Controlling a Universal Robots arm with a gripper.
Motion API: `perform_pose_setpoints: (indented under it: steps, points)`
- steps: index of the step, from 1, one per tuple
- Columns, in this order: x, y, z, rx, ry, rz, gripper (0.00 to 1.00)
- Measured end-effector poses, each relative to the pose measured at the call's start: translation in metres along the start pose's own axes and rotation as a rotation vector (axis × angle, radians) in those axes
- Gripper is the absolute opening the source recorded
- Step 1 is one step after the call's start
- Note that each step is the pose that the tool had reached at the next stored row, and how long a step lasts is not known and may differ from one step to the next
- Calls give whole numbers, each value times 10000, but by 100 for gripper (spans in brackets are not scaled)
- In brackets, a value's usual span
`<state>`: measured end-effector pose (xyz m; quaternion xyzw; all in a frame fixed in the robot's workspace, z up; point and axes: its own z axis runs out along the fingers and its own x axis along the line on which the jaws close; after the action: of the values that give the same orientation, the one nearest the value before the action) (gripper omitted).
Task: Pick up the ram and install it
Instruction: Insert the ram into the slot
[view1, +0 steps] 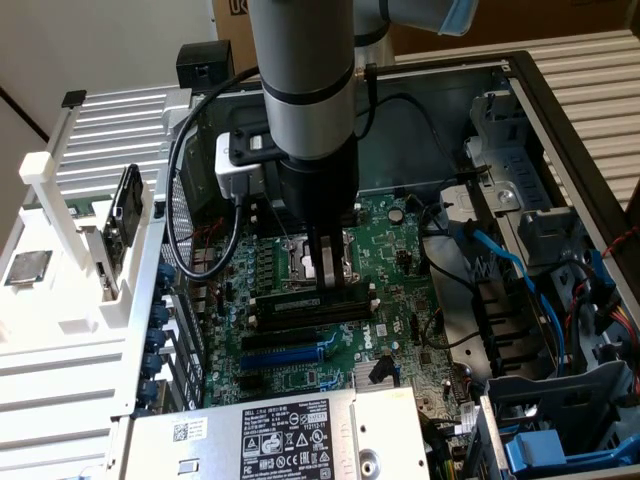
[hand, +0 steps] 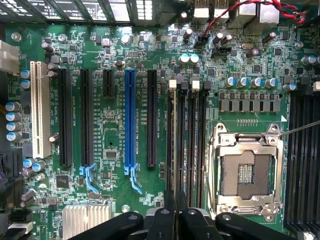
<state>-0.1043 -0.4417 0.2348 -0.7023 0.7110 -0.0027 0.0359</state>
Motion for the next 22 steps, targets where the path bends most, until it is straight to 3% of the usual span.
perform_pose_setpoints:
  steps: [22]
  points:
    - [12, 1, 3, 1, 11, 97, 12]
